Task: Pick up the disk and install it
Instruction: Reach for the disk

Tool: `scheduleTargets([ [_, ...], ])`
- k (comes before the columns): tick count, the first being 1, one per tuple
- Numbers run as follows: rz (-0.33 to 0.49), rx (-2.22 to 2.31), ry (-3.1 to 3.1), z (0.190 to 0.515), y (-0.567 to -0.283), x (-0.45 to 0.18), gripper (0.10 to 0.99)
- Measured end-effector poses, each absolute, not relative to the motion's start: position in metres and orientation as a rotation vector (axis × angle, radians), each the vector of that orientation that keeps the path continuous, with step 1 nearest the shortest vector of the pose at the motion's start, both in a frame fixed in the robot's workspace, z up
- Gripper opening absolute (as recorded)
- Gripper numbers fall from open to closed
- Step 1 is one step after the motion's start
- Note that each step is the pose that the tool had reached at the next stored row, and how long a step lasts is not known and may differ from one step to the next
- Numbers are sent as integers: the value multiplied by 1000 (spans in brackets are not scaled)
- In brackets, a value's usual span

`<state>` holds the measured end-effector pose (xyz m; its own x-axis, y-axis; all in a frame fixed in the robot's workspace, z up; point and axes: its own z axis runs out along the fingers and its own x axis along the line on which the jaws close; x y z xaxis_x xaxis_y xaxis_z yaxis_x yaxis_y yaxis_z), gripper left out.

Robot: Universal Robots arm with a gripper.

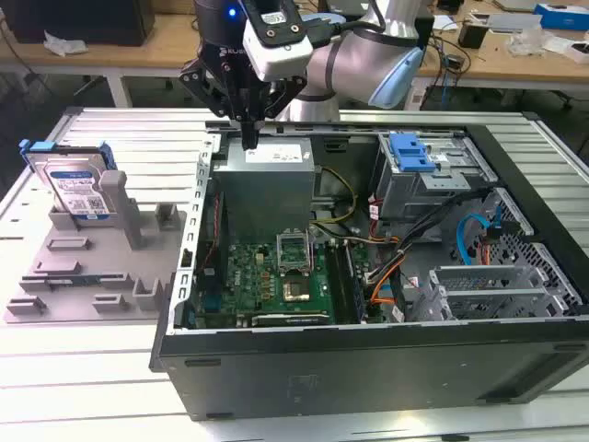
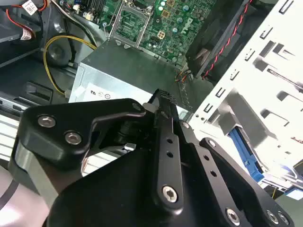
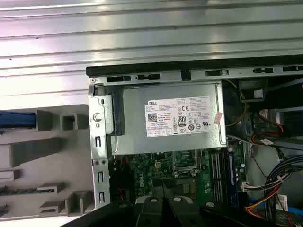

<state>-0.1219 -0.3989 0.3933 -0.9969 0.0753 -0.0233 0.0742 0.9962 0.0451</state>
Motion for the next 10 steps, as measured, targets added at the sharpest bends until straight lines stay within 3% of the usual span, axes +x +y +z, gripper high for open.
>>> scheduleTargets([
  [10, 69, 117, 3114, 393, -399, -126, 106],
])
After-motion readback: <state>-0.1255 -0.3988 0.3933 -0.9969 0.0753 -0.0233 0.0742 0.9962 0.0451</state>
